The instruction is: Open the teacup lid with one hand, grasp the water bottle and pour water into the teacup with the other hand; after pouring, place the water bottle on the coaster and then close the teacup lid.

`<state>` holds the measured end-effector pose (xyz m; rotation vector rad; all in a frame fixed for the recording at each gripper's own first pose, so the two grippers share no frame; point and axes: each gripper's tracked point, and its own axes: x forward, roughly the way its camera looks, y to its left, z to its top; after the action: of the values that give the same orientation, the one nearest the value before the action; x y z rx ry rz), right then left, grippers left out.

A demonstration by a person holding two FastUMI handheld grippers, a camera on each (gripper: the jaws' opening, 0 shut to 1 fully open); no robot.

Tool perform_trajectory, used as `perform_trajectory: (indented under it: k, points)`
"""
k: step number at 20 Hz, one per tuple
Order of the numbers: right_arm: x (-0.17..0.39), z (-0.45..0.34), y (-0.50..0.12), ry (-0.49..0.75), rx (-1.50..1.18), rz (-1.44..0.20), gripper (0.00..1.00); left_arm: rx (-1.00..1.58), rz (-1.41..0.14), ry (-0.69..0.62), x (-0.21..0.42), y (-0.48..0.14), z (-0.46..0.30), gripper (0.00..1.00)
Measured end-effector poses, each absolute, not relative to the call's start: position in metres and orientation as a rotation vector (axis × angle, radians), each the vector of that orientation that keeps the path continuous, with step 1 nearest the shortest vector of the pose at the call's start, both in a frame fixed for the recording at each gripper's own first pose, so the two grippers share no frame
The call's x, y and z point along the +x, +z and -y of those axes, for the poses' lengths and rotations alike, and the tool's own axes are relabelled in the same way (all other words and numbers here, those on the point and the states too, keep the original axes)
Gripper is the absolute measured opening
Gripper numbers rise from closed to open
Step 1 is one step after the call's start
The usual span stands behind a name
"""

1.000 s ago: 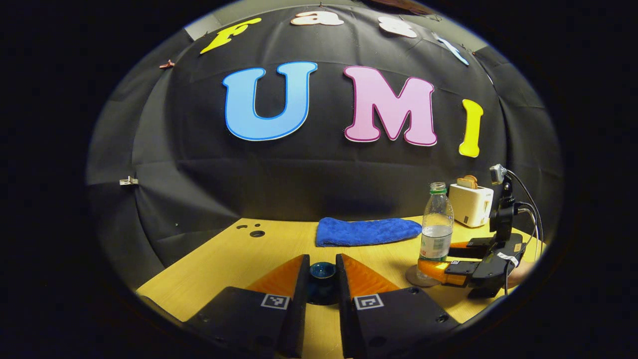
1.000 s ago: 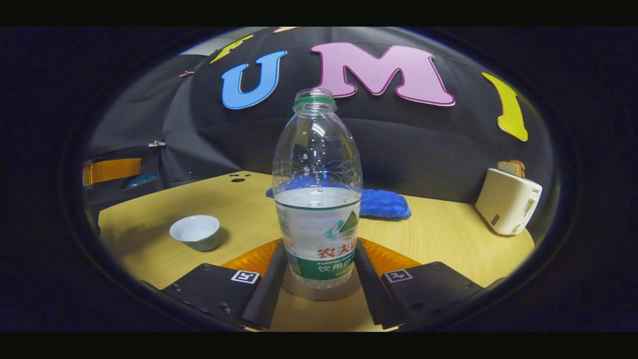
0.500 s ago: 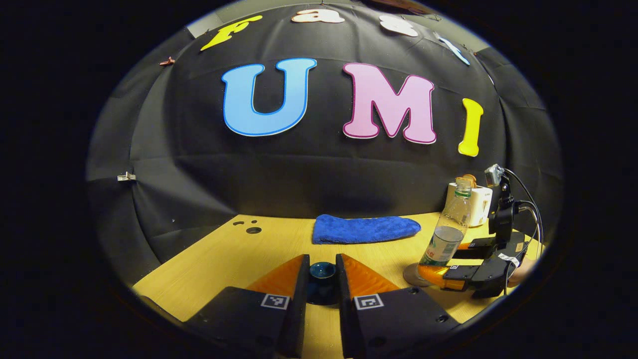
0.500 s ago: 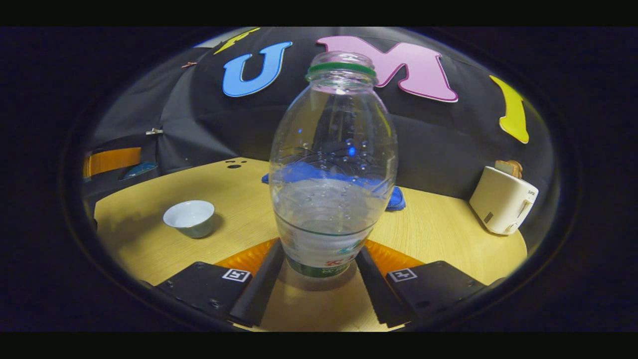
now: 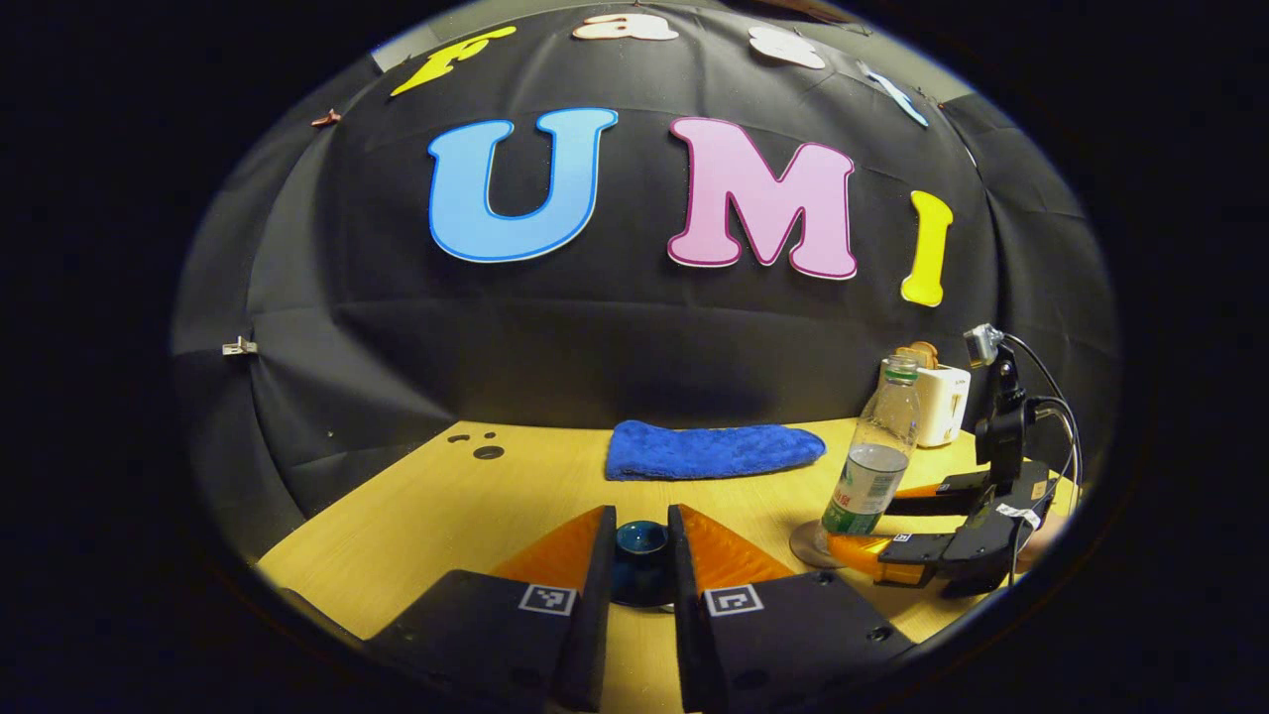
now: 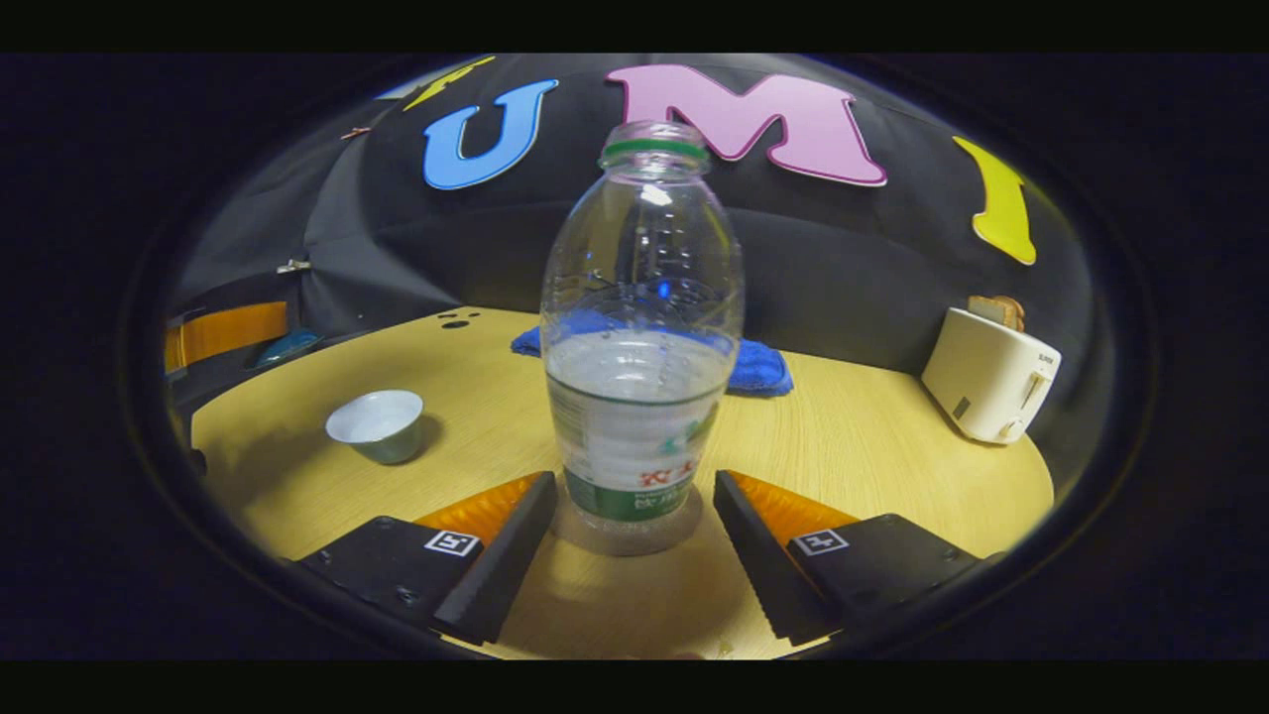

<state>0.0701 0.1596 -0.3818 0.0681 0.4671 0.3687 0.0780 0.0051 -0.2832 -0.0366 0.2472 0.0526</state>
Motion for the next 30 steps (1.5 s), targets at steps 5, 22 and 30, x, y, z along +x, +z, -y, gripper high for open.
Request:
perform_trajectory:
  k: [5, 22, 30]
  points:
    - [0.044, -0.143, -0.383, 0.351, 0.118, -0.507, 0.97, -0.054, -0.269, 0.006, 0.099, -0.306, 0.013, 0.33]
    - [0.014, -0.087, -0.324, 0.259, 0.084, -0.416, 0.96, 0.03, -0.31, 0.001, 0.116, -0.346, 0.022, 0.41]
    - [0.014, -0.08, -0.23, 0.261, 0.053, -0.3, 0.96, -0.023, -0.305, 0.006, 0.083, -0.276, 0.018, 0.41]
